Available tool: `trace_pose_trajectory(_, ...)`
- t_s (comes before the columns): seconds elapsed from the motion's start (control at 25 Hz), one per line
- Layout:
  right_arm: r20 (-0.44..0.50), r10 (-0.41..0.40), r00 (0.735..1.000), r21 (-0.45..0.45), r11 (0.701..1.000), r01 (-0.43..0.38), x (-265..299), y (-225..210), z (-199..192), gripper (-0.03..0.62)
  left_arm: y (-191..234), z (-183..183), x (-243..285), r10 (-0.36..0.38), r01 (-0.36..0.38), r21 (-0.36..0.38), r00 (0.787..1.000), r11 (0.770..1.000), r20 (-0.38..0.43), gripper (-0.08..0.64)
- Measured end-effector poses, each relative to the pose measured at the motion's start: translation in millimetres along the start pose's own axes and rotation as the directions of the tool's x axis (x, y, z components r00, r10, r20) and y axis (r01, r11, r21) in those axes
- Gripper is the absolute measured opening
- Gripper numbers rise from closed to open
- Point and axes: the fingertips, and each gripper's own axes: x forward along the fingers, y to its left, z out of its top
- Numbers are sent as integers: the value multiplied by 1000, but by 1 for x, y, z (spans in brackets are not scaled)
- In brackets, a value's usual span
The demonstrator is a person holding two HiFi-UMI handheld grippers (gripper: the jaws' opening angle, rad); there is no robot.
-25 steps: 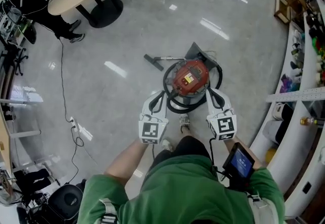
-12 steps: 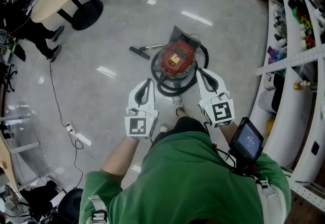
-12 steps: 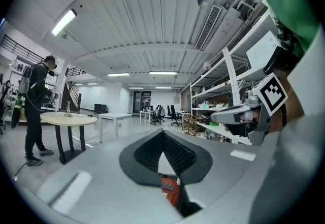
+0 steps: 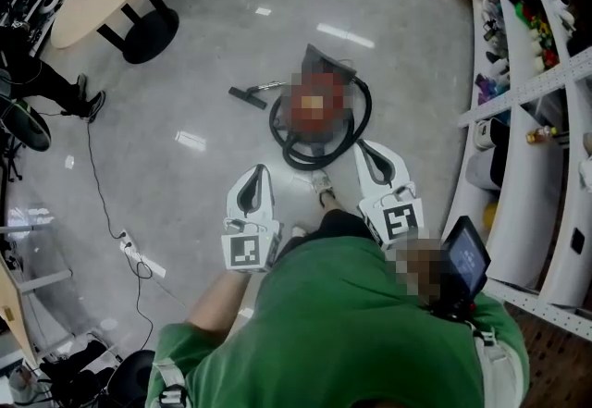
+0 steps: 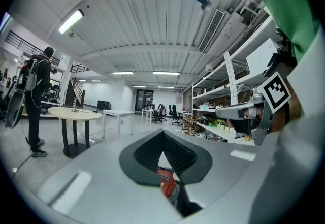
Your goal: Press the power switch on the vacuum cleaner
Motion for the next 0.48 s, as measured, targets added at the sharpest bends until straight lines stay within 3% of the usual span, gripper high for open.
trace_pose_trajectory(0.48,-79,-75,994,27,997,77,-64,29,-12,5,-16,-1,-45,-71,70,-5,997,998,-17,3)
